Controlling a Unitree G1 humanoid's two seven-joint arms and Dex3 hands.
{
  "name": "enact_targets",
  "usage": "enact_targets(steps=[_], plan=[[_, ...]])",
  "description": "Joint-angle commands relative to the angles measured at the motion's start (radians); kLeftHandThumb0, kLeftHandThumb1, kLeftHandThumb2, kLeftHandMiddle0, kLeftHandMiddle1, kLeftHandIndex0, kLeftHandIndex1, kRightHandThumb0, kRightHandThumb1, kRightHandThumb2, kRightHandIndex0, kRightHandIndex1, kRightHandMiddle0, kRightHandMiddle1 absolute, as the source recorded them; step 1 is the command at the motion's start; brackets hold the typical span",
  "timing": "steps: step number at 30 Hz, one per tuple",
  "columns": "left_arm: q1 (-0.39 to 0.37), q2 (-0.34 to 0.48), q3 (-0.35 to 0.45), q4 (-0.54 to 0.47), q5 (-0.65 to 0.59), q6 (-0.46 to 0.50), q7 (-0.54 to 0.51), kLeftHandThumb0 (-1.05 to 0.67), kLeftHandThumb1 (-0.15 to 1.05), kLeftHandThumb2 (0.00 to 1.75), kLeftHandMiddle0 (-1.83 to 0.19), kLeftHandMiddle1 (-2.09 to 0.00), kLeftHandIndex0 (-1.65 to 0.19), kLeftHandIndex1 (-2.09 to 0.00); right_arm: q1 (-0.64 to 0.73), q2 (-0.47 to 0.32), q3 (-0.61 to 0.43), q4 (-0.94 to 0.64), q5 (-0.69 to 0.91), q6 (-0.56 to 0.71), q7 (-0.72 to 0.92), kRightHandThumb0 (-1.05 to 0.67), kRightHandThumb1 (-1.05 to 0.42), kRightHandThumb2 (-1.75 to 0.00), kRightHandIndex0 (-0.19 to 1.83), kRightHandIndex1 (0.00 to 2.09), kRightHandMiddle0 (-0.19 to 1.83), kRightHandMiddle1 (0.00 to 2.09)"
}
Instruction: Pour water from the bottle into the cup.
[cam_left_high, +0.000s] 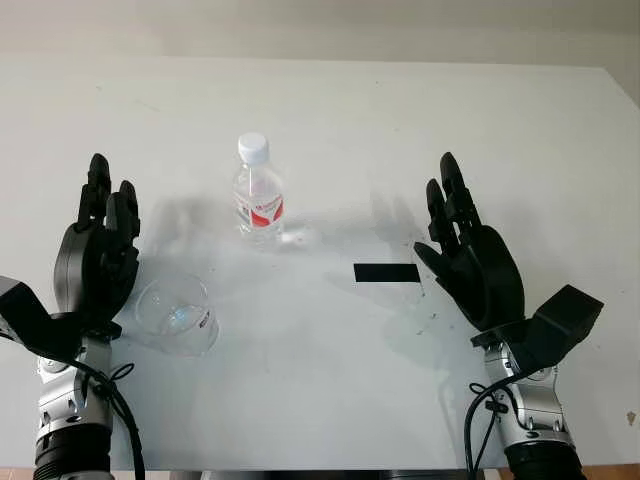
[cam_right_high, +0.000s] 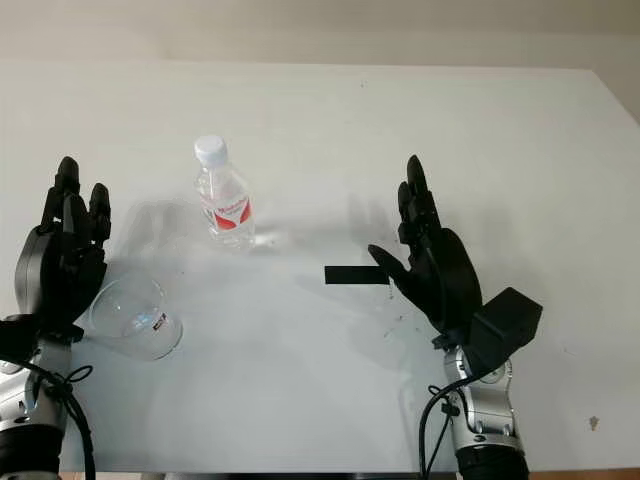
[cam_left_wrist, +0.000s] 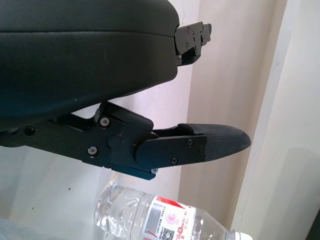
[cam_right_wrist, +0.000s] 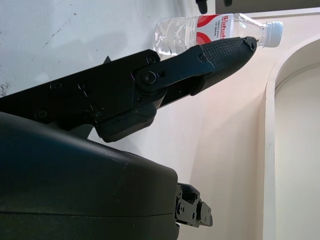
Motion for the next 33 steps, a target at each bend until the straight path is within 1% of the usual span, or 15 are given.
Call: enact_targets(steps=[1,6,11,17,19,22,27,33], plan=[[0.020,-0.001,0.002,-0.015,0.003,-0.005,0.002,-0.74,1.05,0.47,0.18,-0.04,0.18,-0.02,0.019,0.000,0.003,-0.023,0.005,0.002,0.003,-0.92,-1.04,-0.05,-0.19,0.00,-0.19,0.00],[0.025,0.003,0.000,-0.016,0.008,-0.005,0.001,-0.74,1.05,0.48,0.18,-0.05,0.18,-0.03,0.009,0.006,0.011,-0.010,0.004,0.011,0.005,-0.92,-1.04,-0.05,-0.19,0.00,-0.19,0.00],[0.018,-0.001,0.001,-0.013,0.004,-0.006,-0.002,-0.74,1.05,0.48,0.19,-0.04,0.19,-0.02,-0.051,0.010,0.038,0.050,-0.024,-0.002,0.016,-0.93,-1.04,-0.05,-0.19,0.00,-0.19,0.00],[0.024,-0.007,0.007,-0.013,0.000,-0.012,0.005,-0.75,1.05,0.46,0.19,0.00,0.19,0.00,-0.221,0.029,0.105,0.146,-0.075,-0.013,0.046,-0.96,-1.04,-0.06,-0.19,0.00,-0.19,0.00],[0.027,-0.011,0.007,-0.016,0.000,-0.016,0.007,-0.75,1.05,0.47,0.19,0.00,0.19,0.00,-0.320,0.051,0.127,0.212,-0.075,-0.003,0.078,-0.95,-1.03,-0.06,-0.19,0.00,-0.19,0.00],[0.031,-0.013,0.007,-0.019,0.000,-0.018,0.010,-0.74,1.05,0.48,0.19,-0.01,0.19,0.00,-0.414,0.078,0.145,0.286,-0.078,0.007,0.100,-0.96,-1.02,-0.05,-0.19,0.00,-0.19,0.00],[0.034,-0.007,0.004,-0.024,0.008,-0.021,0.009,-0.75,1.05,0.49,0.19,-0.02,0.19,0.00,-0.583,0.148,0.166,0.444,-0.087,0.023,0.125,-1.00,-0.98,-0.04,-0.19,0.00,-0.19,0.00],[0.042,-0.008,0.007,-0.028,0.009,-0.024,0.014,-0.75,1.05,0.47,0.19,-0.03,0.18,-0.01,-0.691,0.183,0.175,0.627,-0.129,-0.035,0.137,-1.02,-0.97,-0.05,-0.19,0.00,-0.19,0.00]])
